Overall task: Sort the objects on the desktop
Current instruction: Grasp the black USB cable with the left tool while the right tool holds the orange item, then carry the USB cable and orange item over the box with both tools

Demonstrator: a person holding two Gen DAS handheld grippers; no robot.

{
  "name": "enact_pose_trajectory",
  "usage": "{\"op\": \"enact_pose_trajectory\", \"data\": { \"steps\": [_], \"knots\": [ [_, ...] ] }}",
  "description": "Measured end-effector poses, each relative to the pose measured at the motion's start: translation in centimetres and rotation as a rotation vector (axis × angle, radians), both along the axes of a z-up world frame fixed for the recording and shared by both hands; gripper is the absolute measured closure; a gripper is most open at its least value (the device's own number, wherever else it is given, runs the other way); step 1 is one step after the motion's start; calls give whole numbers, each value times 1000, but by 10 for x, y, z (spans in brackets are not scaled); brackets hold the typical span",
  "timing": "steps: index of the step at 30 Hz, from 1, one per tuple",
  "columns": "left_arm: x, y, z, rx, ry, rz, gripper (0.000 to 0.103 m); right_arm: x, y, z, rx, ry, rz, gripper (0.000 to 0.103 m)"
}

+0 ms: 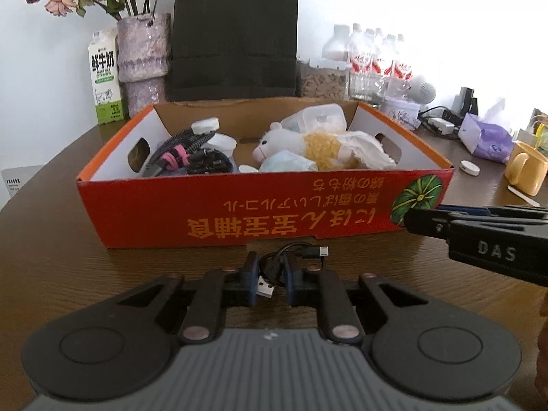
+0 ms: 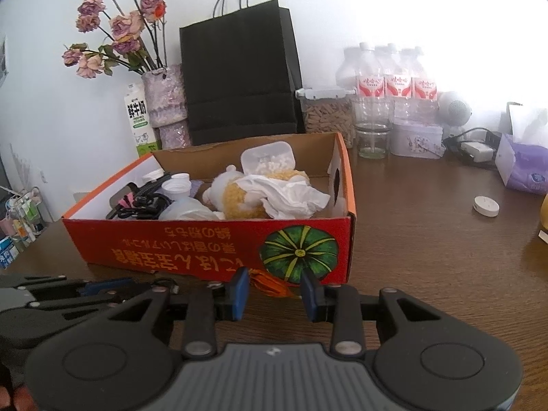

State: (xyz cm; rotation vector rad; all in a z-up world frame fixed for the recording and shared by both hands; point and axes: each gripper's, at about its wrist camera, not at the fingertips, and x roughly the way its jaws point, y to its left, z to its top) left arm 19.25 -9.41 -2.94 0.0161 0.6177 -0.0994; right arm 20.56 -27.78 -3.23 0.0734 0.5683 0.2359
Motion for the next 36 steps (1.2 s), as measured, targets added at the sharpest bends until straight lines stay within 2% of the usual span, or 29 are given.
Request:
{"op": "enact_pose_trajectory", "data": {
  "steps": [10,18,24,32,36],
  "knots": [
    [-23,17,48,-32,-131,-25,88,-15,13,36,-7,-106,-3,71],
    [9,33,79,-55,-211,3,88,7,37,68,-24,-151,25,71],
    [52,47,83,-57,-213,32,88,45,59,73,-17,-142,39,71],
    [100,64,69,-61,-205,64,87,96,86,55,-20,-96,68,71],
    [118,71,57,-39,-172,72,87,113,91,43,-30,-76,73,71]
  ]
}}
